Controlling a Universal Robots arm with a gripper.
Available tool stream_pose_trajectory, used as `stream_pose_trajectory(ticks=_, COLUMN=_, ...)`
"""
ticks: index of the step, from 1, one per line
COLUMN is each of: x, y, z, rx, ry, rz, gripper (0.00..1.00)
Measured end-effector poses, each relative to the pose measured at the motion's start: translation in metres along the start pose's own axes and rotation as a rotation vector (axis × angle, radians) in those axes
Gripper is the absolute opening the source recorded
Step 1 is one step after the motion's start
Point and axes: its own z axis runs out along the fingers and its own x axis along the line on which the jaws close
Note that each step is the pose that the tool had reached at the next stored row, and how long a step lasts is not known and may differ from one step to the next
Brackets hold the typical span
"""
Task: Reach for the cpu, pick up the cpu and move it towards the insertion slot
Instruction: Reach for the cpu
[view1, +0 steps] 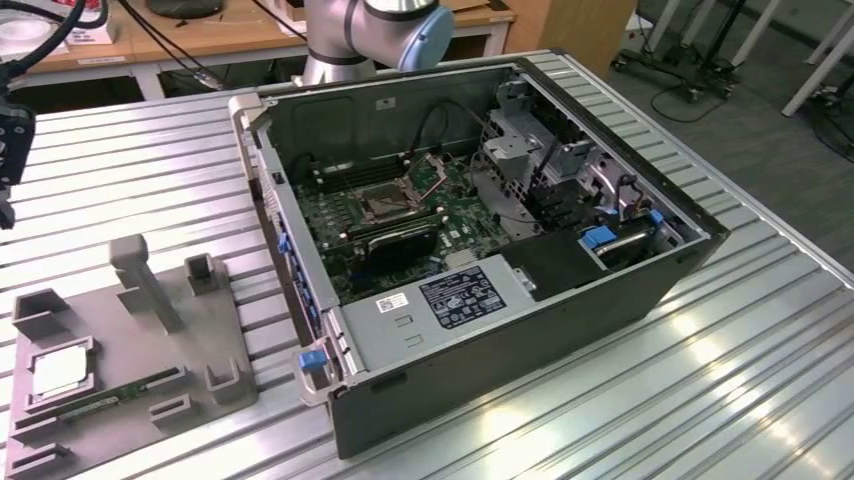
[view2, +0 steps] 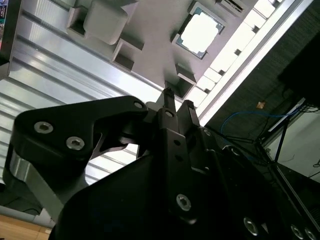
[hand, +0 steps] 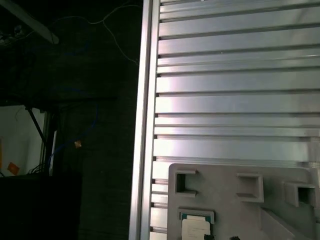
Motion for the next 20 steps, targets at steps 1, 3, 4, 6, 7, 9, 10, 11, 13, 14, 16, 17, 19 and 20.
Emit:
stream_pose_trajectory(ticks=1, x=0.0021, y=-0.0001, z=0.0007, rx=0.0001, ry=0.0001, rz=-0.001, gripper=0.25)
stream_pose_trajectory(ticks=3, x=0.0074, y=-0.0002, z=0.0021, rx=0.0000, ry=0.0002, rz=-0.003, gripper=0.25)
stream_pose_trajectory(ticks=4, x=0.0094, y=-0.0002, z=0.0028, rx=0.0000, ry=0.0002, rz=-0.004, gripper=0.25)
stream_pose_trajectory(ticks=6, x=0.0128, y=-0.0003, z=0.0043, rx=-0.0001, ry=0.0002, rz=-0.005, gripper=0.25)
stream_pose_trajectory(ticks=7, x=0.0142, y=-0.0004, z=0.0048, rx=-0.0001, ry=0.0002, rz=-0.005, gripper=0.25)
stream_pose_trajectory(ticks=9, x=0.0150, y=-0.0005, z=0.0051, rx=-0.0007, ry=0.0002, rz=-0.006, gripper=0.25)
stream_pose_trajectory(ticks=10, x=0.0150, y=-0.0005, z=0.0051, rx=-0.0008, ry=0.0001, rz=-0.006, gripper=0.26)
stream_pose_trajectory(ticks=11, x=0.0150, y=-0.0005, z=0.0051, rx=-0.0010, ry=0.0001, rz=-0.006, gripper=0.26)
stream_pose_trajectory(ticks=13, x=0.0150, y=-0.0004, z=0.0050, rx=-0.0010, ry=0.0002, rz=-0.006, gripper=0.33)
stream_pose_trajectory(ticks=14, x=0.0150, y=-0.0004, z=0.0050, rx=-0.0010, ry=0.0003, rz=-0.006, gripper=0.33)
stream_pose_trajectory(ticks=16, x=0.0150, y=-0.0005, z=0.0050, rx=-0.0011, ry=0.0002, rz=-0.006, gripper=0.33)
stream_pose_trajectory(ticks=17, x=0.0150, y=-0.0004, z=0.0051, rx=-0.0012, ry=0.0002, rz=-0.006, gripper=0.34)
stream_pose_trajectory(ticks=19, x=0.0151, y=-0.0004, z=0.0051, rx=-0.0013, ry=0.0002, rz=-0.006, gripper=0.40)
stream_pose_trajectory(ticks=20, x=0.0151, y=-0.0004, z=0.0050, rx=-0.0013, ry=0.0002, rz=-0.006, gripper=0.40)
